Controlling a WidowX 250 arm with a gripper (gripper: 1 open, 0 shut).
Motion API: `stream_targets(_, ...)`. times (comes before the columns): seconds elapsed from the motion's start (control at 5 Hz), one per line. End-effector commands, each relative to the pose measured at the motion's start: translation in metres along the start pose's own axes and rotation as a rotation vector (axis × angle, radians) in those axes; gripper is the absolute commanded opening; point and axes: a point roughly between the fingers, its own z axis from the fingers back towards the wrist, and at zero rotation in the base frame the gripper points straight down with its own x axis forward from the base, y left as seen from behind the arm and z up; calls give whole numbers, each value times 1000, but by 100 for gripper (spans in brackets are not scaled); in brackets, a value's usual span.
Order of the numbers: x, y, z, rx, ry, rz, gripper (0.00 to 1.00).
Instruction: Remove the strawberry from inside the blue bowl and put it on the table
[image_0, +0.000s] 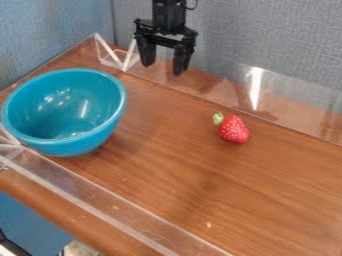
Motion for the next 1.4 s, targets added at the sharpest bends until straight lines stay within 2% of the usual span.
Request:
stream_targets(0.0, 4, 1, 19, 21, -60, 16, 100)
stream_targets(0.4, 3, 0, 26, 27, -56, -61, 100)
stream_targets(1.0, -13, -2, 1, 41, -50, -103, 100)
stream_targets(1.2, -11, -4, 0, 45, -51, -132, 100)
